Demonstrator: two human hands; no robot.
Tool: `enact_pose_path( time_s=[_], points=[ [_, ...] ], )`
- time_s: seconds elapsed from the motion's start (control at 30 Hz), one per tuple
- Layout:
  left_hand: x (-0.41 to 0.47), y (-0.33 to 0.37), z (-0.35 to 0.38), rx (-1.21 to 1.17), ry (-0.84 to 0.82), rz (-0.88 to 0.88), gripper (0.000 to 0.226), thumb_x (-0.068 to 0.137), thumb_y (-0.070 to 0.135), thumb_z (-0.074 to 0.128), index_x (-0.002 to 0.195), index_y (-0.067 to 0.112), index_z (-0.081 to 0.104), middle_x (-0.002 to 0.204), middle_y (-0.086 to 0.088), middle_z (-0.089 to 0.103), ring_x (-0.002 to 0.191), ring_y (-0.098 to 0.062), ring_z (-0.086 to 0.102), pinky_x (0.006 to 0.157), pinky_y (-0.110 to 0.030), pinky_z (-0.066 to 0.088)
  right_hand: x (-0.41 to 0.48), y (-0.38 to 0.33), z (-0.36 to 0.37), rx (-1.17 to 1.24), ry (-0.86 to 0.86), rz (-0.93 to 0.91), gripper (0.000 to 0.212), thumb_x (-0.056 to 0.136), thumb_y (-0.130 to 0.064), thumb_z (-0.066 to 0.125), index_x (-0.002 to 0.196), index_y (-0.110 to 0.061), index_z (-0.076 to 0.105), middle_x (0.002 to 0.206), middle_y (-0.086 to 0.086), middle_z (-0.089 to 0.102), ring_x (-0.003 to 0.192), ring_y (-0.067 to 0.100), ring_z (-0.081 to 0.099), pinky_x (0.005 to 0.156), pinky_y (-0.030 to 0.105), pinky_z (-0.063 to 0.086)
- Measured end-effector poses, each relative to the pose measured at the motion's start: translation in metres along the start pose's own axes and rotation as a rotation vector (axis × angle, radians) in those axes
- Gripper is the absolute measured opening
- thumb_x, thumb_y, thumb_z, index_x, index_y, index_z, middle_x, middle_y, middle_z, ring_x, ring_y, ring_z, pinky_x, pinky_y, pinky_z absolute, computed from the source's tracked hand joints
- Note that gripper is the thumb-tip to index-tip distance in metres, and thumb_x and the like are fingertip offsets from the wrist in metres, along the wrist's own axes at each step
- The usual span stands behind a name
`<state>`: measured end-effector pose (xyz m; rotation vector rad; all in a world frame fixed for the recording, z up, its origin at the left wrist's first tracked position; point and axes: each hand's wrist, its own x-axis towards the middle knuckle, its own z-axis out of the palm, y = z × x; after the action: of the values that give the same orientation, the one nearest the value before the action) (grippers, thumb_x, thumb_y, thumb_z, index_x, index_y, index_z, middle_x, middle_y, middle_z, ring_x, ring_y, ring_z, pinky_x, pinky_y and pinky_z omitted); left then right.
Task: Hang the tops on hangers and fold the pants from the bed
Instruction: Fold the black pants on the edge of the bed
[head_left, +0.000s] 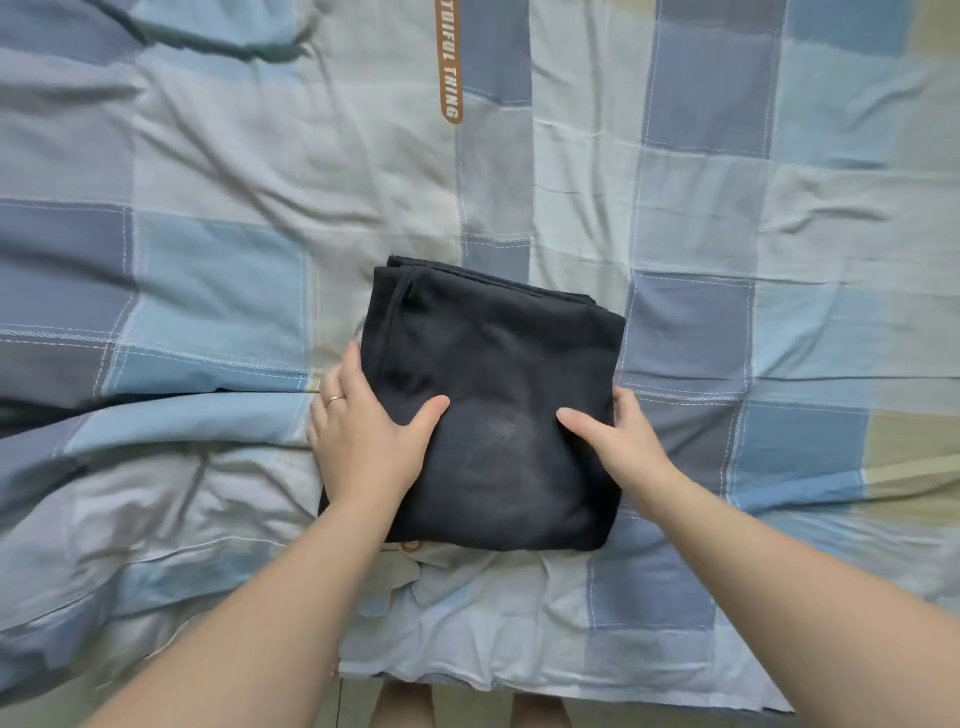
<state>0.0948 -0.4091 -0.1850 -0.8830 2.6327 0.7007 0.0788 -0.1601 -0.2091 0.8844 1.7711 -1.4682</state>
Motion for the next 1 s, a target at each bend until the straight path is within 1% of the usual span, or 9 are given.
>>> enact_pose_path(
  time_s=[0.07,0.13,0.23,0.43,0.53,0.6,0.73,0.9,1.0],
  points=[
    [0.003,0.001,-0.002,-0.049,-0.046,-0.013,0.101,0.072,0.062,0.076,0.152,0.027,0.025,0.145,-0.007,0.045,0.131,-0.029,0.045,0.108,-0.043,0.038,0.004,0.0,-0.002,0.138,-0.066,0.095,0.06,0.08,-0.03,0.083,0.131,-0.021,0.052,0.121,-0.002,0.071,0.104,0.016,0.071,0.09,0.037,0.056],
    [0.008,0.003,-0.007,-0.1,-0.098,-0.078,0.089,0.074,0.064,0.072,0.145,0.029,0.033,0.138,0.001,0.055,0.125,-0.026,0.053,0.093,-0.037,0.043,0.003,-0.001,-0.002,0.177,-0.117,0.148,0.055,0.08,-0.035,0.082,0.128,-0.023,0.058,0.115,-0.001,0.074,0.1,0.019,0.073,0.084,0.038,0.057],
    [0.01,0.003,-0.02,-0.118,-0.221,-0.164,0.076,0.076,0.07,0.065,0.136,0.03,0.04,0.126,0.01,0.063,0.115,-0.024,0.061,0.081,-0.032,0.039,-0.012,0.0,-0.003,0.151,-0.143,0.196,0.044,0.081,-0.04,0.079,0.119,-0.022,0.067,0.109,-0.001,0.076,0.096,0.019,0.074,0.081,0.036,0.056],
    [-0.018,-0.014,-0.052,-0.094,-0.526,-0.131,0.061,0.076,0.07,0.065,0.12,0.032,0.047,0.111,0.015,0.063,0.106,-0.021,0.062,0.087,-0.037,0.047,-0.075,0.021,-0.007,0.079,-0.064,0.294,0.042,0.076,-0.043,0.083,0.109,-0.019,0.072,0.098,-0.001,0.078,0.087,0.019,0.076,0.076,0.033,0.058],
    [-0.044,-0.031,-0.068,-0.158,-0.675,-0.15,0.063,0.075,0.066,0.067,0.124,0.028,0.056,0.117,0.01,0.067,0.108,-0.02,0.064,0.097,-0.042,0.05,-0.118,0.039,-0.007,0.085,-0.027,0.345,0.043,0.076,-0.042,0.083,0.11,-0.018,0.071,0.096,0.002,0.078,0.085,0.022,0.076,0.072,0.033,0.058],
    [-0.065,-0.044,-0.081,-0.187,-0.745,-0.167,0.06,0.078,0.061,0.069,0.126,0.025,0.061,0.118,0.005,0.069,0.109,-0.022,0.065,0.099,-0.042,0.051,-0.15,0.053,-0.003,0.085,0.023,0.368,0.045,0.074,-0.043,0.084,0.109,-0.016,0.071,0.094,0.002,0.079,0.085,0.024,0.076,0.076,0.036,0.059],
    [-0.109,-0.072,-0.112,-0.166,-0.897,-0.258,0.053,0.086,0.05,0.072,0.128,0.018,0.063,0.121,-0.002,0.069,0.107,-0.025,0.066,0.1,-0.042,0.051,-0.221,0.079,0.016,0.165,0.165,0.383,0.04,0.074,-0.035,0.085,0.105,-0.012,0.073,0.083,0.002,0.078,0.075,0.024,0.076,0.067,0.032,0.058],
    [-0.152,-0.09,-0.155,-0.084,-0.977,-0.35,0.059,0.084,0.049,0.075,0.127,0.01,0.064,0.116,-0.008,0.07,0.099,-0.029,0.069,0.094,-0.038,0.054,-0.303,0.099,0.034,0.274,0.241,0.471,0.045,0.072,-0.031,0.086,0.107,-0.007,0.072,0.087,0.01,0.077,0.072,0.027,0.075,0.058,0.03,0.056],
    [-0.178,-0.093,-0.177,-0.058,-0.991,-0.348,0.06,0.084,0.045,0.077,0.127,0.007,0.063,0.118,-0.009,0.07,0.101,-0.029,0.069,0.094,-0.038,0.055,-0.345,0.108,0.038,0.303,0.275,0.506,0.055,0.072,-0.037,0.086,0.115,-0.009,0.068,0.099,0.011,0.074,0.084,0.03,0.072,0.07,0.035,0.058]
  ],
)
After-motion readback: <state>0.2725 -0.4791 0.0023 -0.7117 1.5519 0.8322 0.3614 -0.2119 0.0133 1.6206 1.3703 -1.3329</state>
